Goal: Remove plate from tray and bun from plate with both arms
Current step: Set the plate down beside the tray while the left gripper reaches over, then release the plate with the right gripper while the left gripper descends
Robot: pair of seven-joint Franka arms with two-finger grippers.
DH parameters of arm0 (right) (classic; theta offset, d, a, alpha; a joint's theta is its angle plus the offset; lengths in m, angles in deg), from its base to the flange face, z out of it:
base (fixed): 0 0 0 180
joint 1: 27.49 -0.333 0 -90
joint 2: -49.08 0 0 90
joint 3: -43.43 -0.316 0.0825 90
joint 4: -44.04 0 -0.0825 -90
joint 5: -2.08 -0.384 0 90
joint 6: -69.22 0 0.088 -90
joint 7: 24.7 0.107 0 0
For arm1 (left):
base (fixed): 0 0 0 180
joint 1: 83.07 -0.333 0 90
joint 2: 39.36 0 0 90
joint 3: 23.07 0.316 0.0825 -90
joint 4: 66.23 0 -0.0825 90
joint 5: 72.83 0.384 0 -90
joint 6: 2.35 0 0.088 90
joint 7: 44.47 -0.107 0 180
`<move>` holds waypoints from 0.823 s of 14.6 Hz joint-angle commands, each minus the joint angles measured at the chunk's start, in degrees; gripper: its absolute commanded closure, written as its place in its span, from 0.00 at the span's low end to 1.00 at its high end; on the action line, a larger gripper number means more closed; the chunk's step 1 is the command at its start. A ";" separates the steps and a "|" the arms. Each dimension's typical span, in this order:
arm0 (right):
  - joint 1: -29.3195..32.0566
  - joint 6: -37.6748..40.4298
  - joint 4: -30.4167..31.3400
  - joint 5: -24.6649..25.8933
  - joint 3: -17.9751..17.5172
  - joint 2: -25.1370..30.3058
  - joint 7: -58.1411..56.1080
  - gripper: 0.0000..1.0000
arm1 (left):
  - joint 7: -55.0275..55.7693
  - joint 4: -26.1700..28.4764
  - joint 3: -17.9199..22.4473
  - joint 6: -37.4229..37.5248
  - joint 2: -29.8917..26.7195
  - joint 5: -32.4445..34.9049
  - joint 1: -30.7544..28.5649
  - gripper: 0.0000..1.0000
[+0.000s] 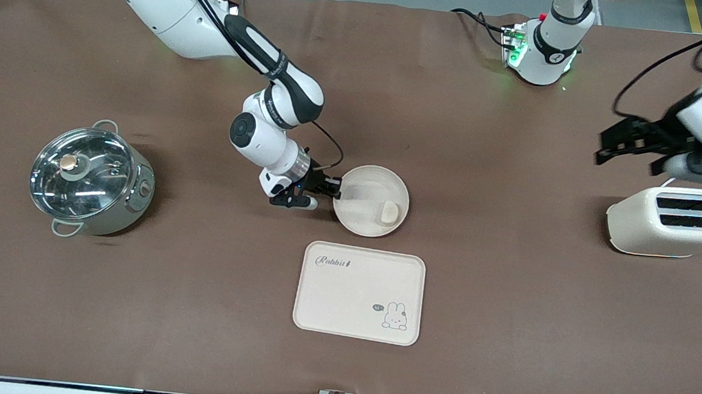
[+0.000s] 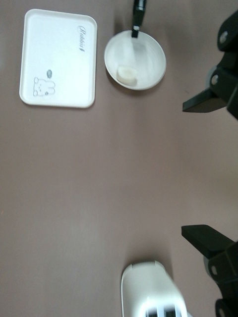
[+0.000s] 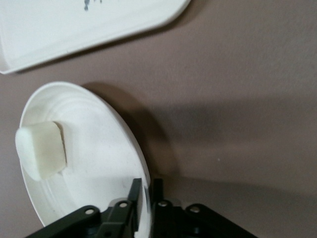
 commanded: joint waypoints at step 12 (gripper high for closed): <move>11.50 35.71 -8.26 17.76 9.40 13.89 -1.71 0.00 | 34.78 4.08 -13.39 -33.48 32.91 24.33 13.18 0.00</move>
